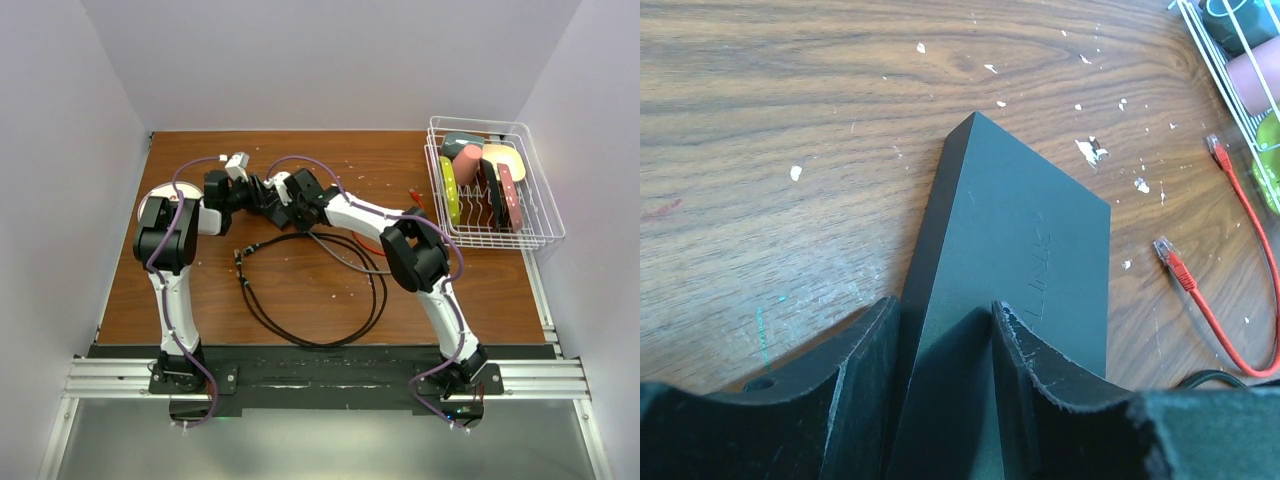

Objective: Insert the plug into the switch port

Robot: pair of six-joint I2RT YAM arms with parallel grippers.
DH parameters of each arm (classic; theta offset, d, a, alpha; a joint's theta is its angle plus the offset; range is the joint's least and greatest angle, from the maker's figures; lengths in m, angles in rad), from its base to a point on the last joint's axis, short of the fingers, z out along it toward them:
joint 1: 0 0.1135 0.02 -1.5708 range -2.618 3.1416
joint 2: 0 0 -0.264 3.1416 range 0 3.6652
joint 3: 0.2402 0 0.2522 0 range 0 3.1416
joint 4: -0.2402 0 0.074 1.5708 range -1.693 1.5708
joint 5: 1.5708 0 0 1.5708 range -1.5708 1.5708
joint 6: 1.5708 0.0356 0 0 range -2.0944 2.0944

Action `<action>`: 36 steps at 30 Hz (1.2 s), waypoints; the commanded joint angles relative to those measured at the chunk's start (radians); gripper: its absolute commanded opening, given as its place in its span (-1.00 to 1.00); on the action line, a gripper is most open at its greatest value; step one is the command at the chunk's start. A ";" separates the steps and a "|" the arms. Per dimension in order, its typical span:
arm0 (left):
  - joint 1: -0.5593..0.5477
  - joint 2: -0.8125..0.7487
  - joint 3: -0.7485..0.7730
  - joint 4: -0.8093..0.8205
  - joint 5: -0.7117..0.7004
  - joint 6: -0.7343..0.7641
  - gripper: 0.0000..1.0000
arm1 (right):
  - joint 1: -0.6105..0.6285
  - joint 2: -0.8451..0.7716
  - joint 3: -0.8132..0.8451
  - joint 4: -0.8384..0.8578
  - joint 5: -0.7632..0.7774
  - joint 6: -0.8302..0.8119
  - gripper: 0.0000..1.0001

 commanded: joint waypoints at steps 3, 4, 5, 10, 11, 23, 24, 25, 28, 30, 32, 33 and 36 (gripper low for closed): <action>-0.037 0.002 0.008 -0.098 0.204 -0.009 -0.25 | 0.009 -0.070 -0.056 0.366 0.012 0.018 -1.00; -0.037 0.005 0.009 -0.101 0.207 -0.009 -0.27 | 0.009 -0.073 -0.065 0.398 0.013 0.022 -1.00; -0.037 0.005 0.009 -0.102 0.209 -0.010 -0.27 | 0.006 -0.082 -0.086 0.406 0.013 0.028 -1.00; -0.041 0.014 0.014 -0.116 0.215 -0.007 -0.29 | 0.004 -0.076 -0.087 0.463 0.012 0.058 -1.00; -0.041 0.015 0.015 -0.119 0.216 -0.003 -0.30 | 0.004 -0.070 -0.067 0.454 0.006 0.059 -1.00; -0.062 0.015 0.026 -0.159 0.222 0.026 -0.34 | -0.002 0.027 0.124 0.259 0.000 0.071 -1.00; -0.065 0.015 0.026 -0.162 0.222 0.028 -0.35 | 0.000 0.028 0.127 0.259 0.000 0.073 -1.00; -0.065 0.015 0.026 -0.164 0.222 0.028 -0.35 | -0.002 0.030 0.130 0.257 0.000 0.074 -1.00; -0.070 0.015 0.029 -0.174 0.230 0.031 -0.38 | -0.004 0.033 0.139 0.266 -0.002 0.077 -1.00; -0.073 0.019 0.035 -0.187 0.235 0.039 -0.40 | -0.004 0.036 0.150 0.271 -0.003 0.079 -1.00; -0.077 0.022 0.043 -0.202 0.241 0.045 -0.42 | -0.004 0.037 0.153 0.286 -0.002 0.079 -1.00; -0.080 0.025 0.044 -0.205 0.245 0.046 -0.42 | -0.004 0.039 0.153 0.294 -0.002 0.081 -1.00; -0.087 0.035 0.055 -0.230 0.264 0.056 -0.42 | -0.005 0.045 0.157 0.316 -0.002 0.081 -1.00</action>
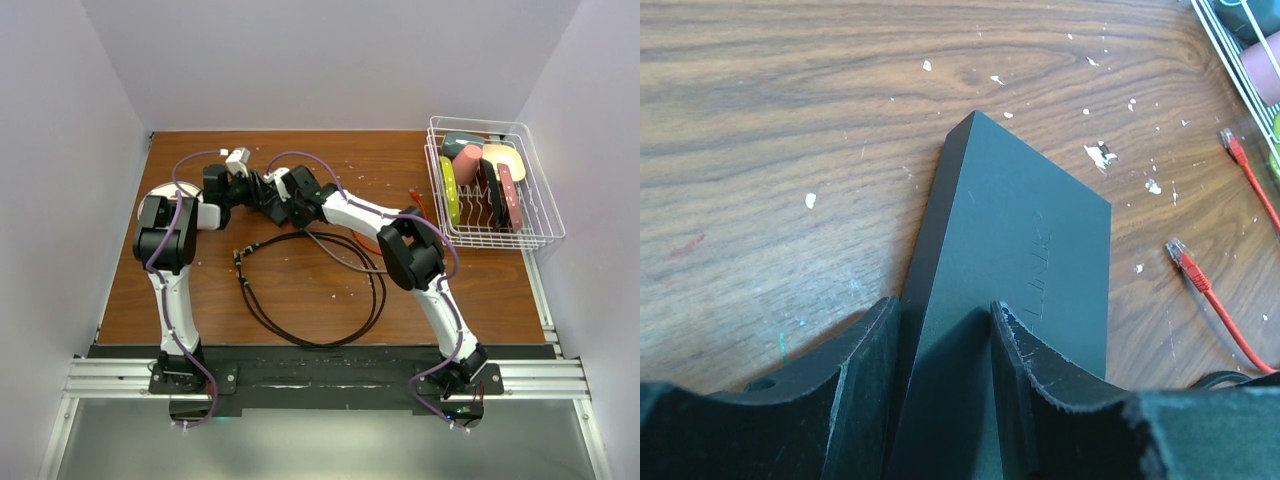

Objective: Insert the plug into the switch port

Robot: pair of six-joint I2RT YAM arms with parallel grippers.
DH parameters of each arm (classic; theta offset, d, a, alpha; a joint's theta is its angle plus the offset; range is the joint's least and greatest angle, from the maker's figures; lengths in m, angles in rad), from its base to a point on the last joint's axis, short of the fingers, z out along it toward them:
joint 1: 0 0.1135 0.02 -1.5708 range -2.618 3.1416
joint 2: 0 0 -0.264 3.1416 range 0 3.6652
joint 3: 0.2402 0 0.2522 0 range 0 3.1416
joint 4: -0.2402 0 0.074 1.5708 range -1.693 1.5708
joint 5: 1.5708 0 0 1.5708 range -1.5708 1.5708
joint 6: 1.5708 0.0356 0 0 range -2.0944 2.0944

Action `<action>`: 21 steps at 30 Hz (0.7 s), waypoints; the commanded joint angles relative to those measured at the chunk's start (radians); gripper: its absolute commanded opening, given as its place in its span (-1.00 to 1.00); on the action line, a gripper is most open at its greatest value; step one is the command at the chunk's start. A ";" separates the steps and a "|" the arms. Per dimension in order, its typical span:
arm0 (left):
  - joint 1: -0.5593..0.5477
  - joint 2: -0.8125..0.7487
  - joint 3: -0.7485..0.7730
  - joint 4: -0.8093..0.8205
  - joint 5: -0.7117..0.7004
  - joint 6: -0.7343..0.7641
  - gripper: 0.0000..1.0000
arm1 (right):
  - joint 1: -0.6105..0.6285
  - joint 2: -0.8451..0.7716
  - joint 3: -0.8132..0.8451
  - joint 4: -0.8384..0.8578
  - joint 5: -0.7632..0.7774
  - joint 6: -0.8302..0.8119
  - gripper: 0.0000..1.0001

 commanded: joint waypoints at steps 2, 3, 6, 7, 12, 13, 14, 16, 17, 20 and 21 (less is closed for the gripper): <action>-0.096 0.039 0.012 -0.170 0.262 0.001 -0.42 | 0.000 0.013 0.106 0.327 -0.010 0.013 -1.00; -0.101 0.051 0.018 -0.179 0.267 0.004 -0.43 | 0.000 0.015 0.108 0.331 -0.010 0.010 -1.00; -0.110 0.073 0.038 -0.207 0.291 0.010 -0.43 | -0.002 0.021 0.109 0.345 -0.004 0.002 -1.00; -0.111 0.081 0.045 -0.219 0.299 0.012 -0.44 | 0.000 0.022 0.108 0.356 -0.001 0.002 -1.00; -0.124 0.102 0.052 -0.244 0.339 0.015 -0.46 | -0.002 0.033 0.103 0.383 0.011 0.000 -1.00; -0.125 0.101 0.053 -0.256 0.346 0.018 -0.47 | 0.000 0.036 0.106 0.386 0.015 0.000 -1.00; -0.128 0.098 0.052 -0.260 0.348 0.021 -0.47 | 0.000 0.044 0.114 0.386 0.016 0.000 -1.00; -0.136 0.093 0.050 -0.276 0.359 0.026 -0.48 | 0.000 0.050 0.120 0.393 0.021 0.002 -1.00; -0.138 0.087 0.047 -0.279 0.362 0.026 -0.49 | 0.000 0.051 0.128 0.394 0.022 0.002 -1.00; -0.144 0.076 0.038 -0.297 0.368 0.038 -0.51 | 0.000 0.065 0.144 0.393 0.027 0.003 -1.00; -0.145 0.073 0.035 -0.302 0.368 0.039 -0.52 | 0.000 0.070 0.148 0.393 0.030 0.005 -1.00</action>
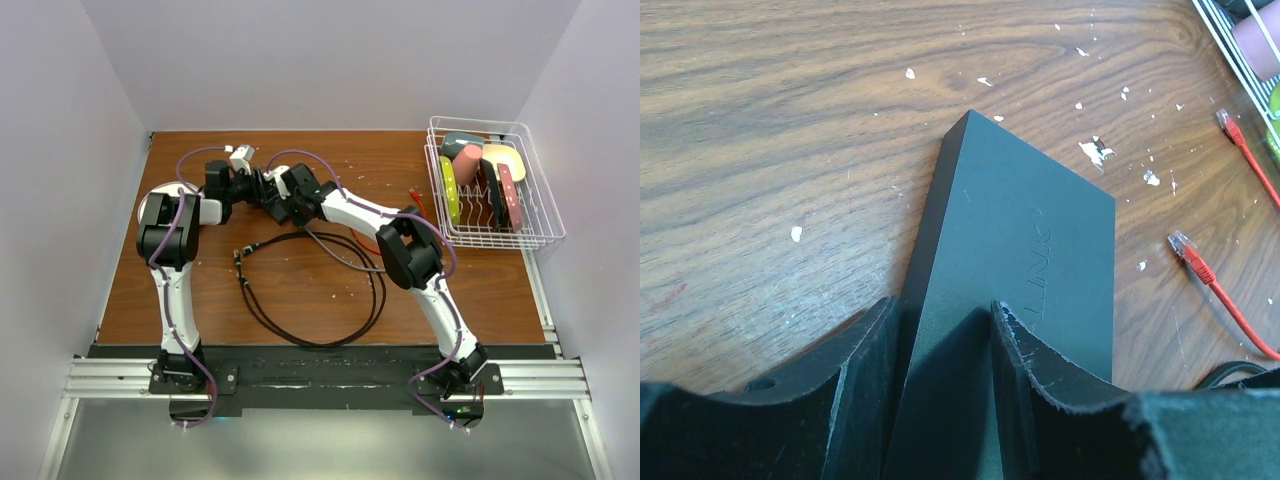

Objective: Insert the plug into the switch port

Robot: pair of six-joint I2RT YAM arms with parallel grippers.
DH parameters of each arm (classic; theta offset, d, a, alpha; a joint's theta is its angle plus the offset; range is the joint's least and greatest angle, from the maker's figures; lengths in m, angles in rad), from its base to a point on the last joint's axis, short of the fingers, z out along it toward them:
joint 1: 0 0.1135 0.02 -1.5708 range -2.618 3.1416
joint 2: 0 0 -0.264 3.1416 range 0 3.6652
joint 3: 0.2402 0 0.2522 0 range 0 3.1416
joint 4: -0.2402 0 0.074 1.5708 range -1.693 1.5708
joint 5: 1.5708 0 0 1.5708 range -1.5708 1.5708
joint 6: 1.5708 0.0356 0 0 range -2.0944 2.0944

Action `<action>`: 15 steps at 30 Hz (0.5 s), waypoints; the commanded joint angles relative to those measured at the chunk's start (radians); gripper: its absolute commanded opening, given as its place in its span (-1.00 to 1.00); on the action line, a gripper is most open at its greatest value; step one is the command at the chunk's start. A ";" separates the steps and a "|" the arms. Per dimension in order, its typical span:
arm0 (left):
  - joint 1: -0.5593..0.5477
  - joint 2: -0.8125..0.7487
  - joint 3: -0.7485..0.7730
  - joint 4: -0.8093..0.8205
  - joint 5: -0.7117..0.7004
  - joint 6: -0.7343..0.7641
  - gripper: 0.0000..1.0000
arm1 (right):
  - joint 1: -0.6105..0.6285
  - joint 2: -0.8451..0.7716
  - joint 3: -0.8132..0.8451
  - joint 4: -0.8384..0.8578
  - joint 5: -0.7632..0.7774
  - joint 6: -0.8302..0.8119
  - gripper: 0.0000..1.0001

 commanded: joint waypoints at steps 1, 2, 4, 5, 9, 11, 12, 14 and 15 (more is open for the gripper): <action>-0.143 0.017 -0.059 -0.240 0.301 -0.009 -0.52 | 0.005 0.046 0.109 0.399 0.021 0.001 -1.00; -0.143 0.009 -0.062 -0.241 0.300 -0.006 -0.52 | 0.005 0.046 0.109 0.401 0.021 0.003 -1.00; -0.143 -0.006 -0.068 -0.246 0.277 -0.002 -0.50 | 0.005 0.037 0.094 0.393 0.021 0.004 -1.00; -0.143 -0.012 -0.068 -0.247 0.267 0.000 -0.49 | 0.003 0.031 0.083 0.393 0.019 0.004 -1.00; -0.136 -0.046 -0.068 -0.263 0.188 0.009 -0.22 | 0.003 -0.015 0.016 0.387 0.025 0.009 -1.00; -0.128 -0.067 -0.063 -0.264 0.131 0.008 -0.13 | 0.005 -0.043 -0.023 0.384 0.024 0.018 -0.84; -0.125 -0.077 -0.054 -0.266 0.117 0.008 -0.05 | 0.003 -0.049 -0.030 0.369 0.019 0.021 -0.78; -0.116 -0.090 -0.042 -0.273 0.079 0.006 0.02 | 0.003 -0.061 -0.047 0.352 0.021 0.029 -0.67; -0.113 -0.095 -0.030 -0.290 0.063 0.006 0.08 | 0.005 -0.064 -0.052 0.333 0.028 0.029 -0.61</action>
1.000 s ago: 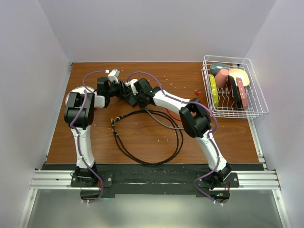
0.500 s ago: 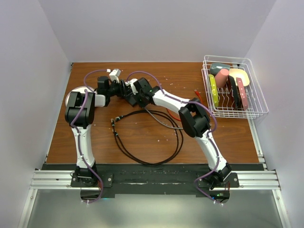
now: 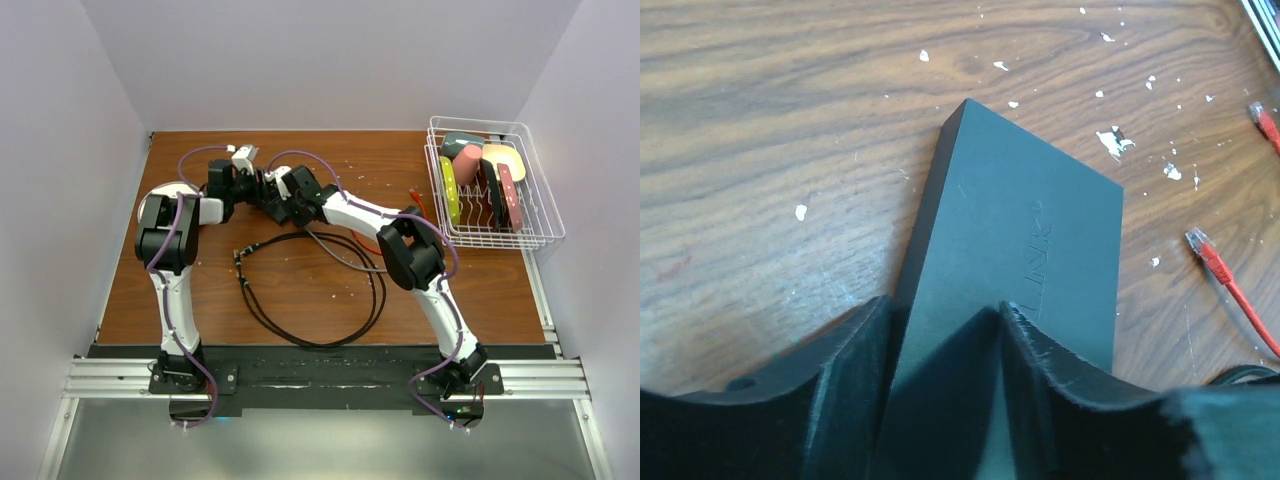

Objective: Insert the plug into the switch port

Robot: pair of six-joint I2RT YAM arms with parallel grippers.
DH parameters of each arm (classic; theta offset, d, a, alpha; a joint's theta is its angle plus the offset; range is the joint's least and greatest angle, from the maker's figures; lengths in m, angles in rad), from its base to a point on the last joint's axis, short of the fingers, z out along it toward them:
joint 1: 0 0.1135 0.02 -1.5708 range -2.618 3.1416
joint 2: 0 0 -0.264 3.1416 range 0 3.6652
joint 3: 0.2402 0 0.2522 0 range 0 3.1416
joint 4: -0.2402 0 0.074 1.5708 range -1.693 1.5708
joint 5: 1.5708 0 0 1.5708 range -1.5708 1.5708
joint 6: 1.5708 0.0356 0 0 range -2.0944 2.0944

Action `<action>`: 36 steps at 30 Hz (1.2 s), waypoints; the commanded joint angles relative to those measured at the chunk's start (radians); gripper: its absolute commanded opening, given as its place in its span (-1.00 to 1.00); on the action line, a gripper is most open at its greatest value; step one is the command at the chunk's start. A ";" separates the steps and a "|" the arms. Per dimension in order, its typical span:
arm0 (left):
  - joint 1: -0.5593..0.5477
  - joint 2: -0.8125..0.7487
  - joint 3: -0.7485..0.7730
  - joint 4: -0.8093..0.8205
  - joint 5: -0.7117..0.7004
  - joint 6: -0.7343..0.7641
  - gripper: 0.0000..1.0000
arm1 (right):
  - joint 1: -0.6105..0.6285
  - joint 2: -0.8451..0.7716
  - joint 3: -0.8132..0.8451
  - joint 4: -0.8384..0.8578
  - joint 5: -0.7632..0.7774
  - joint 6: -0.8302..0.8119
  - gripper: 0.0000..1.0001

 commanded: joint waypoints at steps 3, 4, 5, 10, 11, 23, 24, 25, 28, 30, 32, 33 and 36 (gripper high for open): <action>-0.084 -0.069 -0.009 -0.234 0.076 -0.021 0.18 | 0.005 -0.078 -0.058 0.282 0.024 0.059 -0.38; -0.079 -0.075 -0.011 -0.236 0.051 -0.024 0.19 | 0.005 -0.088 -0.090 0.280 0.036 0.064 -0.32; -0.069 -0.093 -0.014 -0.239 0.034 -0.027 0.20 | 0.005 -0.104 -0.104 0.279 0.041 0.073 -0.25; -0.044 -0.184 -0.026 -0.268 -0.091 -0.027 0.29 | 0.005 -0.177 -0.193 0.251 0.077 0.099 0.32; -0.041 -0.228 -0.026 -0.279 -0.111 -0.021 0.31 | 0.005 -0.190 -0.204 0.244 0.096 0.105 0.42; -0.041 -0.622 -0.265 -0.265 -0.178 -0.060 0.46 | 0.005 -0.467 -0.417 0.230 0.219 0.161 0.88; -0.042 -0.639 -0.285 -0.256 -0.158 -0.076 0.46 | 0.003 -0.477 -0.445 0.228 0.249 0.164 0.86; -0.044 -0.671 -0.305 -0.250 -0.152 -0.083 0.46 | 0.000 -0.487 -0.457 0.225 0.268 0.165 0.85; -0.049 -0.751 -0.401 -0.205 -0.139 -0.116 0.48 | -0.013 -0.510 -0.508 0.227 0.312 0.196 0.78; -0.052 -0.787 -0.468 -0.175 -0.133 -0.128 0.48 | -0.033 -0.519 -0.538 0.225 0.324 0.208 0.73; -0.053 -0.819 -0.489 -0.176 -0.132 -0.128 0.48 | -0.044 -0.525 -0.560 0.231 0.346 0.222 0.68; -0.053 -0.825 -0.488 -0.182 -0.138 -0.119 0.49 | -0.058 -0.523 -0.578 0.243 0.349 0.225 0.65; -0.053 -0.831 -0.491 -0.187 -0.130 -0.120 0.49 | -0.082 -0.507 -0.588 0.244 0.360 0.236 0.58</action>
